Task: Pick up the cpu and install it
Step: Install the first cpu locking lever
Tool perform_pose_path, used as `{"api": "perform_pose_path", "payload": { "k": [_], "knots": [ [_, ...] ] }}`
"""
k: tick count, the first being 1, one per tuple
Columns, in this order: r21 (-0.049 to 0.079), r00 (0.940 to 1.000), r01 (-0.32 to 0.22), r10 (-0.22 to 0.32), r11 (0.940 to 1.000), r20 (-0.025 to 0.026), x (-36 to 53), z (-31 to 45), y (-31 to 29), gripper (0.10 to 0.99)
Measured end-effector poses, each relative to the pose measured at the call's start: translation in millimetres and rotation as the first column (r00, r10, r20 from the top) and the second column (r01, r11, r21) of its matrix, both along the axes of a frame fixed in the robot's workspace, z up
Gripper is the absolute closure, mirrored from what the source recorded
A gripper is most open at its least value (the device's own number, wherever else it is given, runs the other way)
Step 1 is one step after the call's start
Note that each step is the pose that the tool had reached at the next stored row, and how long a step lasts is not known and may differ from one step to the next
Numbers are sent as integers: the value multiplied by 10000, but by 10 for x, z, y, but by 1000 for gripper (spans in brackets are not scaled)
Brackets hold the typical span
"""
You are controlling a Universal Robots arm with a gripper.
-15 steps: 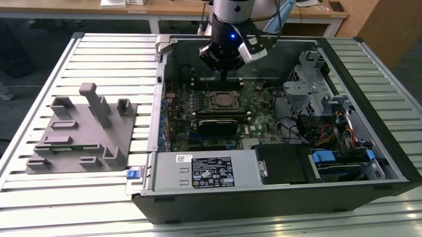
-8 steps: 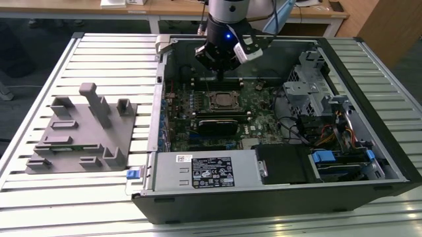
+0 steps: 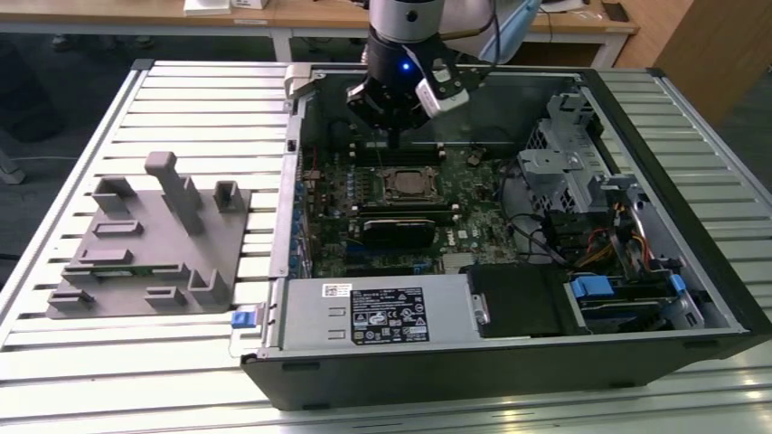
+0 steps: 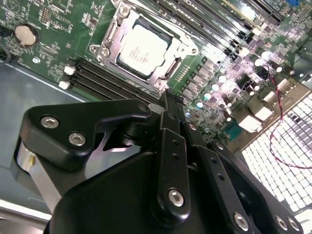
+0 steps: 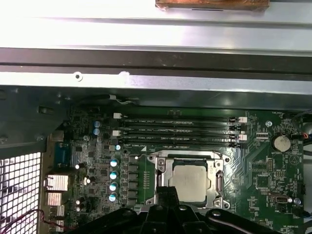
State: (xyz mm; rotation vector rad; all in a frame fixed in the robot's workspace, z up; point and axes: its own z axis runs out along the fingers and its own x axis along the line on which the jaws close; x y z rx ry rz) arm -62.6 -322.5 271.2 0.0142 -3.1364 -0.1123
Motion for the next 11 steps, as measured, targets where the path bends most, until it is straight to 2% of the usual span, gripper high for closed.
{"api": "perform_pose_path", "payload": {
  "k": [11],
  "knots": [
    [-1,10000,1,-1,10000,-1,-86,-12,8,980]
  ]
}}
